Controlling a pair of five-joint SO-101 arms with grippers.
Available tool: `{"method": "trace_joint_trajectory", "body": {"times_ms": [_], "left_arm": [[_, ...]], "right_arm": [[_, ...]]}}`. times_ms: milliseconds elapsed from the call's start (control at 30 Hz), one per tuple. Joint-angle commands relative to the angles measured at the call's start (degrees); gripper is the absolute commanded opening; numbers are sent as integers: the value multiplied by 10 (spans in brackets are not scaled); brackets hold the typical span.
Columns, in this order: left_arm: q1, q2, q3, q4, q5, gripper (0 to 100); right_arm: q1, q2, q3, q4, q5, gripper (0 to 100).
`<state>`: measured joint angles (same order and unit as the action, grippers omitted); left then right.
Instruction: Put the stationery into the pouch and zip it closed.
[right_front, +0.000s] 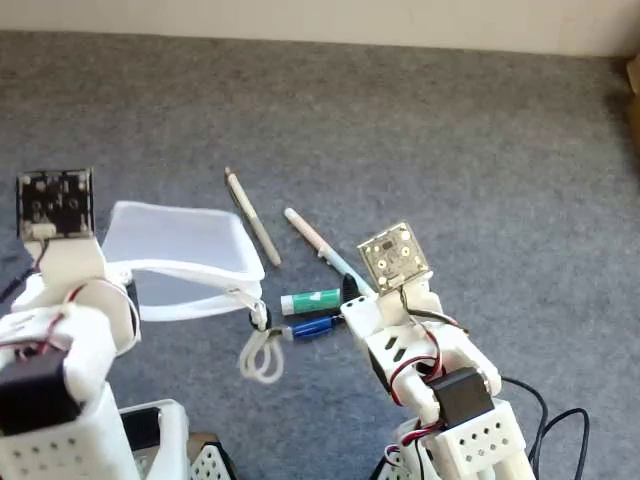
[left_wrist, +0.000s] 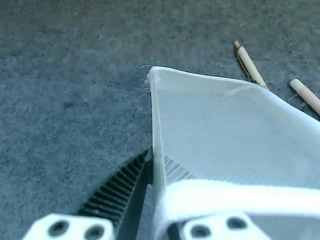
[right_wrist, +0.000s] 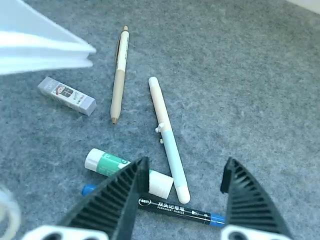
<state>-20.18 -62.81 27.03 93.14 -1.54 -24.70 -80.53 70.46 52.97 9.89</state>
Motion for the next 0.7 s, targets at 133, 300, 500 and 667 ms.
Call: {"method": "trace_joint_trajectory", "body": {"times_ms": [133, 300, 500, 667], "left_arm": [[-102, 65, -59, 5, 8, 5], [-110, 67, -26, 4, 7, 5], [-111, 67, 41, -25, 7, 5], [-111, 67, 82, -61, 8, 5]], "right_arm": [[7, 70, -9, -13, -6, 224], [7, 185, -41, -14, -6, 224], [7, 275, -119, -12, -6, 224], [7, 330, -203, 38, -3, 224]]}}
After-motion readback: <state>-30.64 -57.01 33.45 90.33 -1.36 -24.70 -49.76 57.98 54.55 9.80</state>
